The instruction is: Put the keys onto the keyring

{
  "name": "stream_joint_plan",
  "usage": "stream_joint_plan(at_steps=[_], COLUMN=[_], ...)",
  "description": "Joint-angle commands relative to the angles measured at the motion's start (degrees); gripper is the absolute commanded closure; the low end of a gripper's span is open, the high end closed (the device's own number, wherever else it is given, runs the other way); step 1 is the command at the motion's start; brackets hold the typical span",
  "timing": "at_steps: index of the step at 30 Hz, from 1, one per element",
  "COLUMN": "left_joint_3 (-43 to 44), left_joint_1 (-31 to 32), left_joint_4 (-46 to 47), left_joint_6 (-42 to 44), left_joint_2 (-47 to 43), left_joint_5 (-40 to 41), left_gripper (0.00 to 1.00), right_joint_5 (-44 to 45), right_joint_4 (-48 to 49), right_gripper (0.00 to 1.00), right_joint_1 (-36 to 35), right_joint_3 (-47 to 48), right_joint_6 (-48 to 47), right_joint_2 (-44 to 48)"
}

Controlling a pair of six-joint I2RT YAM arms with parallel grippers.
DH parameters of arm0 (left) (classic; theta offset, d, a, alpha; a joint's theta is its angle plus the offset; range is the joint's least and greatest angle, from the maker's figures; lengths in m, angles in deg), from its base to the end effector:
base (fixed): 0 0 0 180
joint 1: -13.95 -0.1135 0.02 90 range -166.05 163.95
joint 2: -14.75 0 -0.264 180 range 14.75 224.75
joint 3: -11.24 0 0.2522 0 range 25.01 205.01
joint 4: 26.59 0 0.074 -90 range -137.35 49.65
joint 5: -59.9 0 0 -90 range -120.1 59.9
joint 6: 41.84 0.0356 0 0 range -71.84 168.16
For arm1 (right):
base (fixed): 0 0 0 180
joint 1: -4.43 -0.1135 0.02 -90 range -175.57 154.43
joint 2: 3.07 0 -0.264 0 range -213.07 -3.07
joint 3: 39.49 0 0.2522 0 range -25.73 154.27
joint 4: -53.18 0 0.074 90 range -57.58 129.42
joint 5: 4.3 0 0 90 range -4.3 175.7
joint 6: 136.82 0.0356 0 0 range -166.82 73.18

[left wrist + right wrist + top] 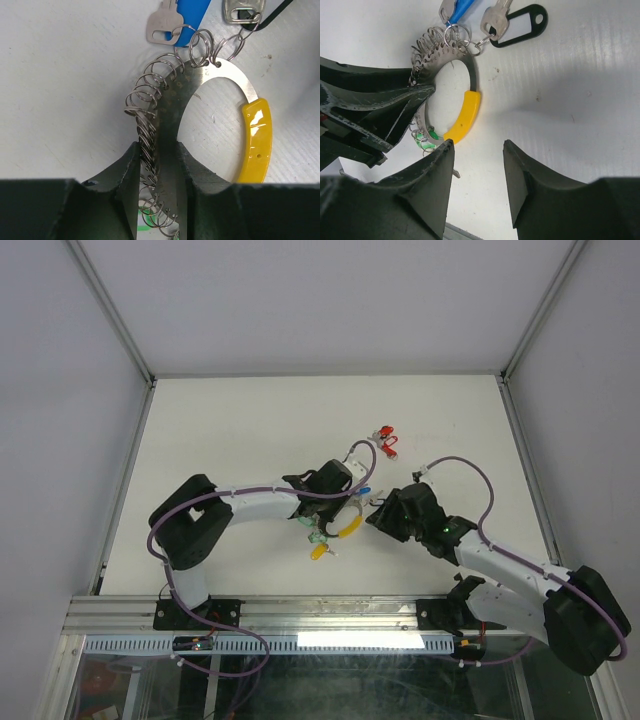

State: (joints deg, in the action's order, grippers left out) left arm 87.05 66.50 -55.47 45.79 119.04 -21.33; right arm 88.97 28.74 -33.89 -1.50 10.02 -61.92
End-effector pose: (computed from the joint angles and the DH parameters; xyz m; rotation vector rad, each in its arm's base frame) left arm 0.2267 -0.2870 0.1571 1.0345 2.3451 -0.1716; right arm 0.1552 0.1200 0.1718 0.4285 2.4469 0.7061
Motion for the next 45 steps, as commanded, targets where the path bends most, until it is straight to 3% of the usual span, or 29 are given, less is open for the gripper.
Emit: stream_joint_plan(at_steps=[1,4,8,13,22,29,32,39,42,45], left_joint_3=[0.76,0.41,-0.28,-1.18,-2.45,-2.65,-2.79,-3.34,-3.15,-2.91], left_joint_1=[0.09,0.09,0.1,0.09,0.09,0.09,0.09,0.1,0.0,-0.49], left_joint_4=[-1.08,-0.15,1.13,2.18,5.08,5.77,5.74,6.41,6.5,6.49], left_joint_6=[0.1,-0.28,-0.52,-1.14,-4.02,-4.88,-4.98,-6.25,-6.95,-7.8], left_joint_2=[-0.13,-1.58,-3.79,-6.42,-6.98,-7.48,-7.64,-9.52,-11.25,-14.36], left_joint_5=[2.51,2.72,2.77,3.01,-0.19,-1.39,-1.43,-1.04,-1.0,-1.73], left_gripper=[0.82,0.92,0.97,0.98,1.0,1.0,1.0,0.99,0.89,0.74], right_joint_5=[2.61,2.53,2.31,0.25,-4.88,-8.44,-9.51,-9.64,-9.86,-11.33], right_joint_4=[1.1,1.3,2.02,5.4,20.37,32.5,35.63,42.07,47.01,54.38], right_gripper=[0.54,0.54,0.54,0.52,0.44,0.45,0.52,0.87,1.0,1.0], right_joint_1=[0.43,0.46,0.61,0.59,0.59,0.62,0.6,0.66,1.49,3.37], right_joint_3=[1.16,1.44,1.39,0.46,-3.75,-4.81,-4.68,-5.91,-7.86,-10.94], right_joint_6=[-0.87,-1.2,-0.92,1.88,11.26,14.19,14.18,10.94,8.02,5.47], right_joint_2=[1.97,2.07,2.0,0.49,-7.68,-15.54,-17.75,-17.53,-15.56,-12.01])
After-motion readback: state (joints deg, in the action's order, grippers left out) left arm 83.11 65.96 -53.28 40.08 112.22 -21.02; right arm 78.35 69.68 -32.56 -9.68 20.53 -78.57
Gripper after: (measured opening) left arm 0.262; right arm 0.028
